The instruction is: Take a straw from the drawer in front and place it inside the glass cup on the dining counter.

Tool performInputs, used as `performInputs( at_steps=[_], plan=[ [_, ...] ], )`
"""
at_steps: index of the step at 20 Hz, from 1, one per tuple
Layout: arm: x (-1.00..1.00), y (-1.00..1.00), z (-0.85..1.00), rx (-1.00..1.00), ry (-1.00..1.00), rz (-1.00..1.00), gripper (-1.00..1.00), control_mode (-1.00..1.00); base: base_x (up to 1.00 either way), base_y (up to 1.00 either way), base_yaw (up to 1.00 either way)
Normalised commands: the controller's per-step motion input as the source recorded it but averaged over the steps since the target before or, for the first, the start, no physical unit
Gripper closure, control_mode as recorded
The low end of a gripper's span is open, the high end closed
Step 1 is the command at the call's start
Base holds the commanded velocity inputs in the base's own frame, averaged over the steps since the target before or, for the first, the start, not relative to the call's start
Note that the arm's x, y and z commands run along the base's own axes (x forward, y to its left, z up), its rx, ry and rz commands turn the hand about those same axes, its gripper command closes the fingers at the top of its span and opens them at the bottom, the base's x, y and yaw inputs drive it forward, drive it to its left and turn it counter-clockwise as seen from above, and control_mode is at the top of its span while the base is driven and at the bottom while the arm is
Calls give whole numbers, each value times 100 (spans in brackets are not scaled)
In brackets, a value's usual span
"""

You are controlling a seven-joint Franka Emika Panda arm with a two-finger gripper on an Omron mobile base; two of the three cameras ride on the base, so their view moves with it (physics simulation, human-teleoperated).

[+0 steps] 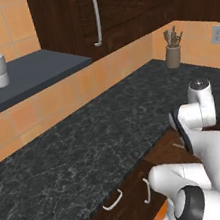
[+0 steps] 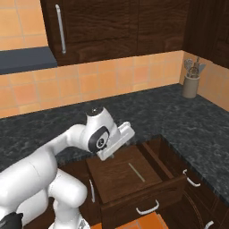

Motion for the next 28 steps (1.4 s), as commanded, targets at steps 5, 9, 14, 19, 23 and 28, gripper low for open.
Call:
performInputs(
  at_steps=[5, 9, 14, 19, 23, 28],
  plan=[
    [17, -29, -32, 2, 37, -5, -100, -100, 0, 0, 0],
    [3, -29, -68, 8, 23, 0, -100, -100, 0, 0, 0],
    [5, -4, -56, 11, -5, 0, -100, -100, 0, 0, 0],
    [12, 1, -48, 7, -17, 0, -100, -100, 0, 0, 0],
    [13, 0, -44, 9, -18, 0, -100, -100, 0, 0, 0],
    [29, 0, -23, 14, -9, 0, -100, -100, 0, 0, 0]
  ],
)
